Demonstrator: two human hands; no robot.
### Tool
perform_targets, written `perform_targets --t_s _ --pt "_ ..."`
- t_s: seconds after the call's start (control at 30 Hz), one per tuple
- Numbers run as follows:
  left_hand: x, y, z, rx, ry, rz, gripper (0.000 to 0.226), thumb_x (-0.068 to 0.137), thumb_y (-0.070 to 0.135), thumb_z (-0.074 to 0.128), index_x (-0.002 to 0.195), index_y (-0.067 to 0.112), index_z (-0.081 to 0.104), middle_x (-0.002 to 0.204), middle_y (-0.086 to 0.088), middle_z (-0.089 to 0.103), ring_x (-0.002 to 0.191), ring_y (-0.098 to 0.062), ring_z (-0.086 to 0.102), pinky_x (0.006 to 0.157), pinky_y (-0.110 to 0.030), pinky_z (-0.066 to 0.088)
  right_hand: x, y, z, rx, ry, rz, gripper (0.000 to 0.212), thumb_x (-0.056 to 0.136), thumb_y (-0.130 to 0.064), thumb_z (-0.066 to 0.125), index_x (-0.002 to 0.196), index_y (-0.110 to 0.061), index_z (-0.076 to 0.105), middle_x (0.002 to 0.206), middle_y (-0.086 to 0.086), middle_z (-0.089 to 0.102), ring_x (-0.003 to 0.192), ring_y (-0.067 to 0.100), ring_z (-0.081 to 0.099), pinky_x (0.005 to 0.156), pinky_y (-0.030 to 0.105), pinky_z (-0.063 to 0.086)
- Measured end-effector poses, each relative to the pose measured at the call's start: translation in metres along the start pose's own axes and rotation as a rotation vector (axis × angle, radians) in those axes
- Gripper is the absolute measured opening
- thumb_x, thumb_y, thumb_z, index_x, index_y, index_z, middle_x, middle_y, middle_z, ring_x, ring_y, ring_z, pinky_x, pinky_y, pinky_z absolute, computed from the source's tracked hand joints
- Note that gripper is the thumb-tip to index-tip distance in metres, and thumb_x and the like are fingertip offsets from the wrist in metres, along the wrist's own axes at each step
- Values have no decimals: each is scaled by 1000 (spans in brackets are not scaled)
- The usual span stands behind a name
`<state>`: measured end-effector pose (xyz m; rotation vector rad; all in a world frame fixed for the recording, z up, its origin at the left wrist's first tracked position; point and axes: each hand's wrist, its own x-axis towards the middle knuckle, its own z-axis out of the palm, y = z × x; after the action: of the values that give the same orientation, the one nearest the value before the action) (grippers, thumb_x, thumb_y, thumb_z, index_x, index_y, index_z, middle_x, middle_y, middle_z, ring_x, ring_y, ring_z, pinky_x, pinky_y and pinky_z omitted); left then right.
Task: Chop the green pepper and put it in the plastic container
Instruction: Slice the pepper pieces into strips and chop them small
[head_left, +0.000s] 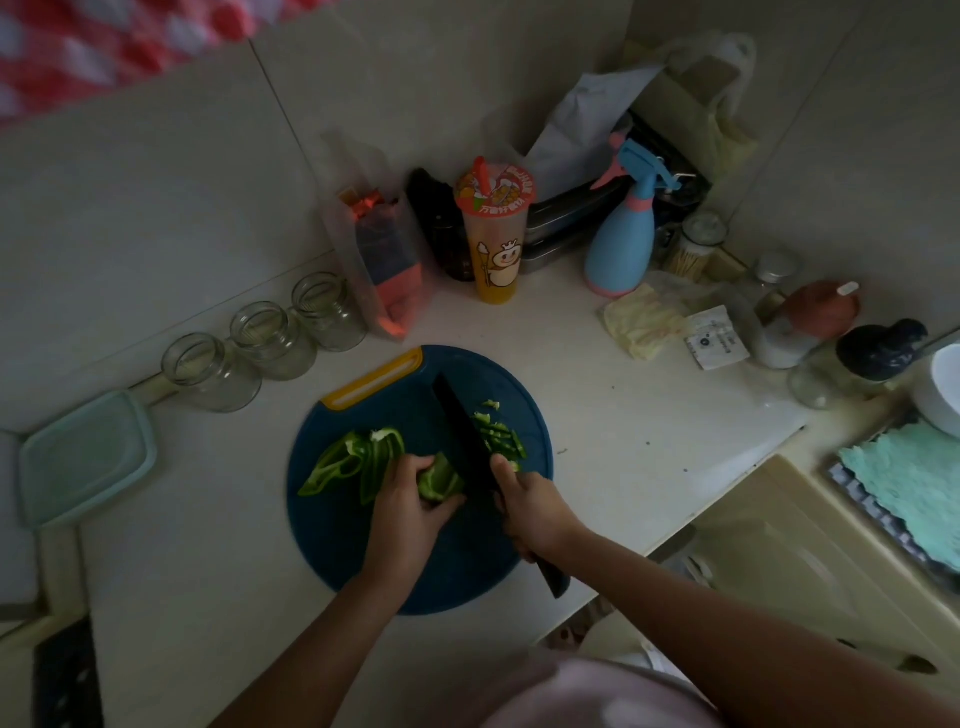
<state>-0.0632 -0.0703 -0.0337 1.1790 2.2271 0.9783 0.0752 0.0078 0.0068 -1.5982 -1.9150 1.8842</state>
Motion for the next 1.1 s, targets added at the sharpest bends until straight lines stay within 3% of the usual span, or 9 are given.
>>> perform_targets --t_s 0.17,0.33,0.57,0.63,0.8,0.9,1.1 --pt "2 2 2 43 21 -12 46 64 24 85 97 8 57 95 -5 62 91 -17 59 74 -25 48 -12 6 6 -364 3 -247 45 102 -45 21 63 -27 36 63 4 47 66 23 49 70 39 44" --pt "1 7 1 55 36 -20 43 64 20 85 91 4 55 95 -11 59 94 -24 59 78 -27 44 -15 19 14 -513 62 -275 51 99 -52 19 78 -14 47 82 16 63 79 34 61 73 39 47" --pt "2 8 1 73 28 -35 47 65 19 84 97 1 55 100 -13 59 100 -28 58 82 -30 45 -19 21 16 -603 83 -267 55 99 -52 17 98 -10 53 91 14 65 87 33 61 77 38 48" --pt "3 8 1 81 21 -32 45 64 19 85 94 3 54 99 -13 59 98 -28 59 79 -27 44 -19 20 17 -592 75 -254 53 99 -52 18 95 -12 52 92 14 65 87 33 61 77 38 49" --pt "6 6 -1 84 -2 -26 41 62 21 86 86 10 54 91 -7 60 87 -21 59 70 -22 38 -18 17 15 -475 21 -215 46 100 -50 20 66 -23 37 79 11 61 80 30 60 73 36 45" --pt "9 3 -2 89 -24 -12 43 61 24 86 91 10 59 92 -5 62 86 -17 59 69 -20 38 -15 17 12 -371 -10 -188 52 100 -49 22 63 -18 41 63 2 51 66 22 54 71 34 44" --pt "11 2 -4 105 -58 4 44 61 23 87 94 10 60 94 -5 61 87 -17 58 70 -20 38 -10 13 10 -296 -57 -152 54 101 -47 21 60 -17 38 57 -2 44 51 8 42 66 27 37"
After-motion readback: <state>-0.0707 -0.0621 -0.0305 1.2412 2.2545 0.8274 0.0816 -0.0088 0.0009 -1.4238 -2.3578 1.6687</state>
